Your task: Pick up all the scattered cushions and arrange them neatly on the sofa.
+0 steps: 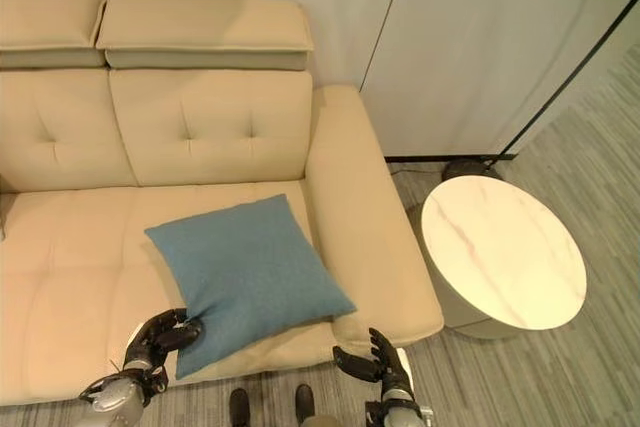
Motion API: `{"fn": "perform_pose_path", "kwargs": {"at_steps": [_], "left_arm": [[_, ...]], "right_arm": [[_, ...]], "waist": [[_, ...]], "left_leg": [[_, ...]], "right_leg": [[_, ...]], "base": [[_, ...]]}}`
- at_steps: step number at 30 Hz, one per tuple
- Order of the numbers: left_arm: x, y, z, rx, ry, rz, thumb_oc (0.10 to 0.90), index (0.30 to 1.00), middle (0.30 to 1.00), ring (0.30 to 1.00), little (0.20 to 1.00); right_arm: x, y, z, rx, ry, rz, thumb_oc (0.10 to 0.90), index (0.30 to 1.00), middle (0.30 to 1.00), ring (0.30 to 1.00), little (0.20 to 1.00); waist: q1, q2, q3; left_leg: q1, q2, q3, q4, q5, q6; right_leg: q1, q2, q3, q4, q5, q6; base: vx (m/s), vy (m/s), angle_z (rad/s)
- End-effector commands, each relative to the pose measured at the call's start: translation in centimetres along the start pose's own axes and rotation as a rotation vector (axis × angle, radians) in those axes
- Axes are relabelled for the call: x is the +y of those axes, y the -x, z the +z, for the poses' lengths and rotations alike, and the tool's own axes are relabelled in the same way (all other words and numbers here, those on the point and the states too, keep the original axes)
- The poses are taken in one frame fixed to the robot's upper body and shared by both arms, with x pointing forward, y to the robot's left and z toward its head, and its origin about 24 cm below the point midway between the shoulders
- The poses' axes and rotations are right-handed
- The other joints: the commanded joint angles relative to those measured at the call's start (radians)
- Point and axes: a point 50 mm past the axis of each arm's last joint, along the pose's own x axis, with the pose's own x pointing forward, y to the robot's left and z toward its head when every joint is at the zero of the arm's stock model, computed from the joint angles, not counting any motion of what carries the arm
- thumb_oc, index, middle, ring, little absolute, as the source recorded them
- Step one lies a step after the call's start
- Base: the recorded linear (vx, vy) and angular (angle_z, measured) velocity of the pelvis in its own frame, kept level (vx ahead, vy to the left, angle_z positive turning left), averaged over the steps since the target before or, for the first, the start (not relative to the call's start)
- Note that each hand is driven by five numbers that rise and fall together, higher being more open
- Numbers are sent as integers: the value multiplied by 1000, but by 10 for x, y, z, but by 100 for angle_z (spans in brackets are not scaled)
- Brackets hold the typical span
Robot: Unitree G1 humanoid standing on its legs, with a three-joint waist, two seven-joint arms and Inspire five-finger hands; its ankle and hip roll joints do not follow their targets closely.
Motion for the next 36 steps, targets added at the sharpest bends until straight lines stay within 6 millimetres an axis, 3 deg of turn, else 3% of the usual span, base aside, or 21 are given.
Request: {"fn": "perform_pose_path", "kwargs": {"at_steps": [1, 2, 8, 15, 20, 28, 36], "left_arm": [[-5, -9, 39, -180, -19, -36, 400, 300, 300, 300, 300], [-5, -9, 39, -180, -19, -36, 400, 300, 300, 300, 300], [4, -7, 30, -150, -32, 10, 400, 300, 300, 300, 300], [40, 2, 30, -154, -124, 102, 400, 300, 300, 300, 300], [52, 6, 27, -141, -121, 143, 400, 300, 300, 300, 300], [70, 1, 35, -143, -145, 203, 400, 300, 300, 300, 300], [50, -10, 45, -185, -83, 153, 400, 300, 300, 300, 300]], "right_arm": [[-32, -9, 39, -191, 89, -78, 800, 900, 900, 900, 900], [-32, -9, 39, -191, 90, -78, 800, 900, 900, 900, 900], [-36, -11, 89, -392, 167, -90, 800, 900, 900, 900, 900], [-46, 2, 165, -690, 192, -62, 800, 900, 900, 900, 900], [-43, -4, 183, -715, 218, -34, 800, 900, 900, 900, 900], [-31, -27, 189, -624, 291, 38, 800, 900, 900, 900, 900], [-7, -44, 188, -541, 285, 108, 800, 900, 900, 900, 900]], "waist": [[7, -7, -77], [7, -7, -76], [22, -8, -80], [46, -8, -82], [74, -11, -67], [116, -3, -20], [145, 20, 28]], "left_leg": [[20, 36, -69, 2, -93, -56], [21, 36, -69, 2, -94, -56], [43, 39, -75, 2, -103, -53], [46, 42, -85, 2, -106, -60], [31, 42, -105, 2, -98, -65], [-23, 35, -141, 2, -73, -77], [-88, 28, -169, 2, -43, -80]], "right_leg": [[-19, 40, 21, 70, -43, 57], [-18, 40, 21, 70, -43, 57], [2, 36, 11, 72, -58, 52], [13, 29, -12, 58, -69, 46], [11, 27, -27, 39, -69, 41], [-26, 25, -51, 15, -57, 33], [-81, 28, -62, 6, -44, 29]], "base": [[46, 42, 7], [60, 43, 10], [49, 20, 4], [55, 15, 10], [34, -5, 22], [-17, -27, 21], [-42, -13, 16]]}}
